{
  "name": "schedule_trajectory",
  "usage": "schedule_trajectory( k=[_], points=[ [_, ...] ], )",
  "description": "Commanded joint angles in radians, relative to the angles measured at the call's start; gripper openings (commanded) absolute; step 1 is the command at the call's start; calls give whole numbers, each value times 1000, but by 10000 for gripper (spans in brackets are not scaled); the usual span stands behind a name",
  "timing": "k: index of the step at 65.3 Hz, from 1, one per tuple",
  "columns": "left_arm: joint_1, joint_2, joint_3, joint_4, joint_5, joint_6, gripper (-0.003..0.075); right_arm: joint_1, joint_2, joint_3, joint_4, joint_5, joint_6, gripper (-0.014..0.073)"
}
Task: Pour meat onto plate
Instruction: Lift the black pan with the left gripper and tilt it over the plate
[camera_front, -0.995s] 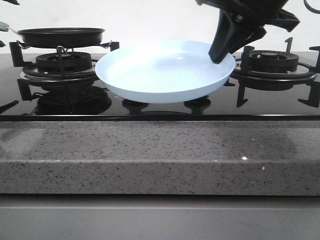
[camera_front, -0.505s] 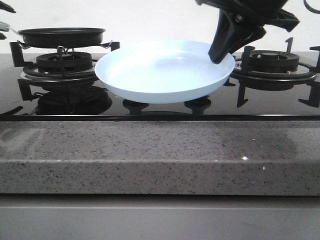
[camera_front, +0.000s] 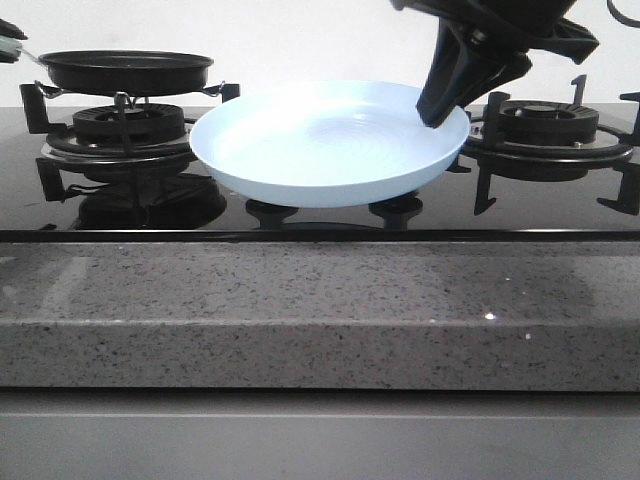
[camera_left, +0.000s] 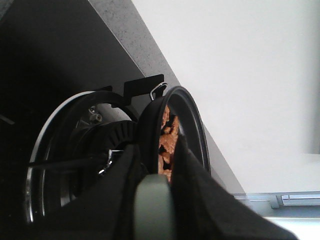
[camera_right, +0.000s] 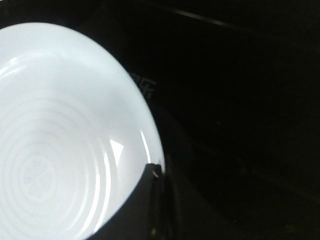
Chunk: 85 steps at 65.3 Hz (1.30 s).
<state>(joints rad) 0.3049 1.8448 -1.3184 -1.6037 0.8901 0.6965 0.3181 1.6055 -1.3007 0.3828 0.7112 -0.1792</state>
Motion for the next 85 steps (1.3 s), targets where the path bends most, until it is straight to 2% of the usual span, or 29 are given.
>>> schedule_trajectory(
  k=[1, 31, 45, 66, 85],
  points=[
    [-4, -52, -30, -65, 44, 8, -20, 0, -41, -23, 26, -49, -9, -113],
    [-12, -237, -28, -62, 65, 61, -20, 0, -41, -23, 26, -49, -9, -113],
    [-64, -375, 39, -51, 70, 116, -20, 0, -41, -23, 26, -49, -9, -113],
    [-219, -531, 178, -35, 12, 253, -20, 0, -41, -23, 26, -49, -9, -113],
    [-398, -582, 212, 18, -124, 476, -20, 0, -41, -23, 26, -49, -9, -113]
  ],
)
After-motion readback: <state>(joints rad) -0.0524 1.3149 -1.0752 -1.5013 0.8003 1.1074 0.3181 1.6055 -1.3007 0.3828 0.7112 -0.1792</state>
